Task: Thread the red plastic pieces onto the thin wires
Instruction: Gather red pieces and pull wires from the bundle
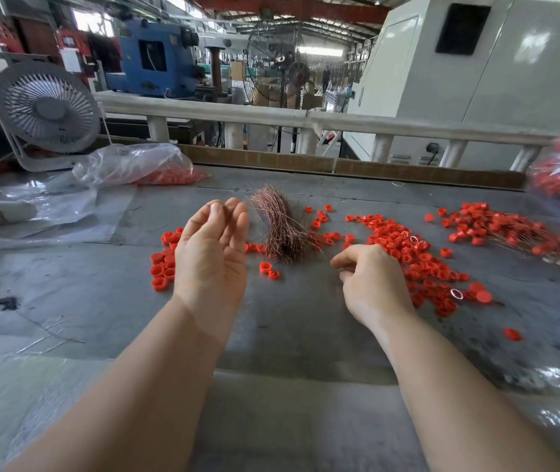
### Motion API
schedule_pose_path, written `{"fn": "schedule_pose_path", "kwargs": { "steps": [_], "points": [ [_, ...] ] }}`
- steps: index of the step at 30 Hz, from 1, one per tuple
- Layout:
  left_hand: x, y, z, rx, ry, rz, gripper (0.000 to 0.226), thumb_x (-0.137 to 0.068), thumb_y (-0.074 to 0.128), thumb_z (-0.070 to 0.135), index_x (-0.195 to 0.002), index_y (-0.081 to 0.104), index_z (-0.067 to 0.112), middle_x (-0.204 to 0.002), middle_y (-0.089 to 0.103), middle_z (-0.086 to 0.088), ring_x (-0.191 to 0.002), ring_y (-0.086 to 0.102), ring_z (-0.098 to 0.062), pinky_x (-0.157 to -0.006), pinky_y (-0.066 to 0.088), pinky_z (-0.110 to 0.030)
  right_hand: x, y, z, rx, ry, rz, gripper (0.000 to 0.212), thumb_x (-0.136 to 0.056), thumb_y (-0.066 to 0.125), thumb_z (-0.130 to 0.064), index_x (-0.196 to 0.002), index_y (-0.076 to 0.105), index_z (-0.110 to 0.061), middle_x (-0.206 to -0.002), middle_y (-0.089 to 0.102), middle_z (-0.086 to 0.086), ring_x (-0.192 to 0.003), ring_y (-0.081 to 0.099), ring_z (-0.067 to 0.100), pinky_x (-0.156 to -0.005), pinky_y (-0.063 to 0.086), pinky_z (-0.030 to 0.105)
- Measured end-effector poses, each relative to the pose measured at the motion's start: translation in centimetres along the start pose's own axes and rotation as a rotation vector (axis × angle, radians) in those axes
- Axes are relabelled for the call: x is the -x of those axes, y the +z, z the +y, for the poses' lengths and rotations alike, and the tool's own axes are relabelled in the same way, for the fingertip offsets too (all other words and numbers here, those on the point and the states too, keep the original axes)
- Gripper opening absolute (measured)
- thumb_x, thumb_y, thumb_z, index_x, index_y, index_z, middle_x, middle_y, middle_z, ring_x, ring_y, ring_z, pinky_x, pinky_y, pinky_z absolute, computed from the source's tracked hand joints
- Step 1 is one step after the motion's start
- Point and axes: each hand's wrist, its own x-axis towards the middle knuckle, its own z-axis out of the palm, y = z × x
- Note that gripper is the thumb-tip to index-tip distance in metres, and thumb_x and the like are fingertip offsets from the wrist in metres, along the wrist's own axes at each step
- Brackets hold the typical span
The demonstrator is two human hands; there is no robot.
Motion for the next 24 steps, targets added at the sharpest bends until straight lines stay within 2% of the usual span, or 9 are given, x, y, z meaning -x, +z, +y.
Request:
{"fn": "schedule_pose_path", "kwargs": {
  "steps": [3, 6, 7, 11, 15, 17, 19, 22, 24],
  "points": [
    [-0.1, -0.1, 0.2, 0.023, 0.018, 0.034, 0.006, -0.094, 0.049, 0.004, -0.09, 0.054, 0.005, -0.068, 0.067, -0.006, -0.06, 0.068, -0.011, -0.059, 0.055, -0.017, 0.1, -0.1, -0.1, 0.014, -0.013, 0.062, 0.034, -0.087, 0.05, 0.002, -0.109, 0.065, -0.018, -0.113, 0.061, 0.003, -0.106, 0.055, 0.022, -0.083, 0.04, 0.025],
    [0.0, -0.1, -0.3, -0.154, 0.063, 0.023, 0.008, -0.093, 0.05, 0.003, -0.087, 0.054, 0.004, -0.077, 0.065, -0.009, -0.062, 0.067, -0.012, -0.064, 0.056, -0.019, 0.1, -0.4, -0.3, 0.018, -0.073, 0.213, 0.036, -0.081, 0.05, 0.002, -0.105, 0.067, -0.019, -0.111, 0.053, 0.002, -0.108, 0.046, 0.021, -0.078, 0.029, 0.019],
    [0.1, -0.1, -0.6, -0.231, 0.088, 0.006, 0.009, -0.093, 0.05, 0.002, -0.085, 0.054, 0.004, -0.076, 0.065, -0.009, -0.062, 0.066, -0.013, -0.066, 0.057, -0.019, 0.2, -0.6, -0.4, 0.003, -0.079, 0.227, 0.037, -0.078, 0.051, 0.002, -0.103, 0.067, -0.019, -0.109, 0.052, 0.002, -0.108, 0.045, 0.021, -0.082, 0.028, 0.019],
    [0.8, 0.2, -1.7, -0.448, 0.134, -0.084, 0.013, -0.091, 0.052, -0.001, -0.081, 0.057, 0.005, -0.066, 0.068, -0.006, -0.063, 0.068, -0.013, -0.062, 0.055, -0.018, 0.4, -0.7, -0.8, 0.014, -0.075, 0.08, 0.024, -0.079, 0.064, -0.015, -0.099, 0.07, -0.028, -0.113, 0.053, -0.007, -0.115, 0.042, 0.019, -0.099, 0.028, 0.032],
    [1.1, 0.2, -2.2, -0.592, 0.092, -0.164, 0.014, -0.091, 0.052, -0.001, -0.08, 0.057, 0.006, -0.064, 0.069, -0.004, -0.062, 0.068, -0.012, -0.059, 0.054, -0.018, 0.3, -0.6, -1.4, -0.445, -0.052, -0.069, 0.006, -0.081, 0.067, -0.032, -0.076, 0.071, -0.033, -0.1, 0.066, -0.018, -0.107, 0.056, 0.007, -0.104, 0.034, 0.039],
    [1.2, 0.2, -2.4, -0.629, 0.06, -0.198, 0.016, -0.091, 0.051, -0.002, -0.079, 0.057, 0.006, -0.064, 0.07, -0.003, -0.061, 0.068, -0.012, -0.057, 0.053, -0.018, 0.2, -0.6, -1.3, -0.642, -0.017, -0.1, 0.021, -0.084, 0.065, -0.034, -0.066, 0.07, -0.028, -0.087, 0.072, -0.014, -0.091, 0.059, -0.001, -0.095, 0.043, 0.028],
    [1.4, 0.3, -2.5, -0.641, 0.014, -0.237, 0.016, -0.091, 0.051, -0.002, -0.078, 0.056, 0.006, -0.064, 0.07, -0.004, -0.06, 0.068, -0.012, -0.056, 0.053, -0.018, 0.1, -0.6, -1.2, -0.728, -0.005, -0.103, 0.027, -0.087, 0.062, -0.033, -0.067, 0.07, -0.016, -0.088, 0.073, -0.002, -0.078, 0.054, -0.002, -0.076, 0.042, 0.019],
    [1.6, 0.4, -2.6, -0.675, -0.06, -0.325, 0.017, -0.09, 0.052, -0.002, -0.077, 0.056, 0.007, -0.064, 0.07, -0.005, -0.058, 0.068, -0.012, -0.055, 0.053, -0.018, 0.1, -0.5, -1.2, -0.85, 0.026, -0.112, 0.017, -0.087, 0.063, -0.026, -0.074, 0.071, -0.018, -0.072, 0.072, -0.011, -0.069, 0.058, -0.009, -0.066, 0.041, 0.005],
    [1.8, 0.4, -2.8, -0.741, -0.103, -0.376, 0.019, -0.09, 0.052, -0.003, -0.075, 0.056, 0.007, -0.062, 0.07, -0.004, -0.056, 0.066, -0.011, -0.053, 0.053, -0.018, -0.1, -0.7, -1.2, -0.91, 0.056, -0.077, 0.012, -0.086, 0.064, -0.02, -0.076, 0.07, -0.018, -0.067, 0.068, -0.011, -0.062, 0.057, -0.006, -0.059, 0.041, 0.004]
  ]
}}
